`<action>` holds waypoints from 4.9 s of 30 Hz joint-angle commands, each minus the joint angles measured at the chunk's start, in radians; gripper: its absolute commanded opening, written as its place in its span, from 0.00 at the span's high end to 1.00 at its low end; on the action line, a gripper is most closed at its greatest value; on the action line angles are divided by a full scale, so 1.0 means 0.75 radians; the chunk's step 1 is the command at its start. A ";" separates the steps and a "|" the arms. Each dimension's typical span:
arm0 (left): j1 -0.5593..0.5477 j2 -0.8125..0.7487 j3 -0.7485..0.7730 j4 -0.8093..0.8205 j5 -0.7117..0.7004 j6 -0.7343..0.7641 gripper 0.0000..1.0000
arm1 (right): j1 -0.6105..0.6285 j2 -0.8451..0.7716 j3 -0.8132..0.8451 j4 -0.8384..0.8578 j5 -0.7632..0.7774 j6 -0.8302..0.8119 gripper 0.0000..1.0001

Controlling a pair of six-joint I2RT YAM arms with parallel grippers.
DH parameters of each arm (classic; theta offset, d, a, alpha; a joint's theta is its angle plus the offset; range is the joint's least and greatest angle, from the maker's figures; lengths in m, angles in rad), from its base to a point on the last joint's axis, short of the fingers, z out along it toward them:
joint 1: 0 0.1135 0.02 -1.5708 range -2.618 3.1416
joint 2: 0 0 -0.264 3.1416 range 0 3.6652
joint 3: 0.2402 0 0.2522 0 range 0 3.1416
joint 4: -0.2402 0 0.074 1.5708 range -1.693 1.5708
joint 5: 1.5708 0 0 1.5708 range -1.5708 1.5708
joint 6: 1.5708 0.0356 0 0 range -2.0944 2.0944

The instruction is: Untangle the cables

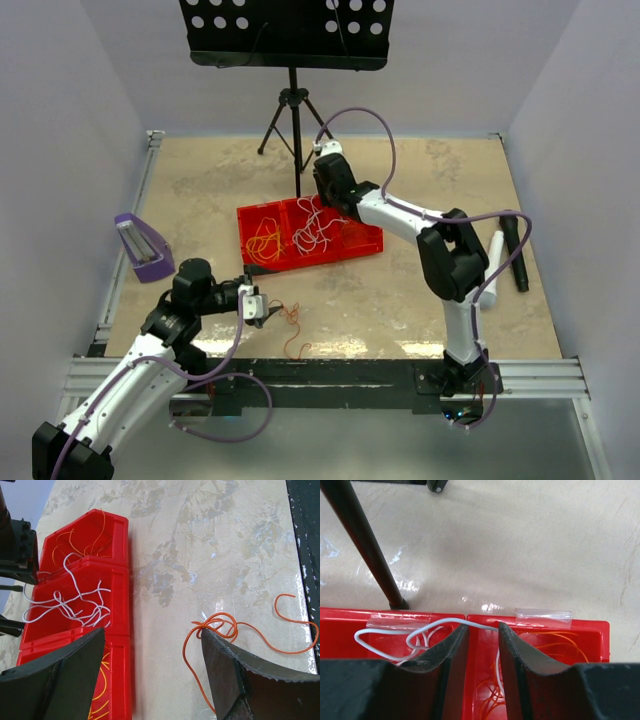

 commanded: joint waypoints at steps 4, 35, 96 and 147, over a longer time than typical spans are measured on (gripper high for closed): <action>0.009 -0.009 0.023 0.018 0.014 0.024 0.18 | 0.002 0.023 0.034 0.091 0.027 -0.045 0.69; 0.009 -0.032 0.015 0.018 0.028 0.010 0.18 | 0.305 -0.128 0.218 0.004 0.162 -0.067 1.00; 0.013 -0.015 0.038 0.024 0.057 -0.014 0.18 | 0.252 -0.509 -0.608 0.319 0.065 0.362 1.00; 0.023 0.003 0.048 0.018 0.045 0.010 0.18 | -0.151 -0.431 -0.446 0.181 -0.509 0.481 0.43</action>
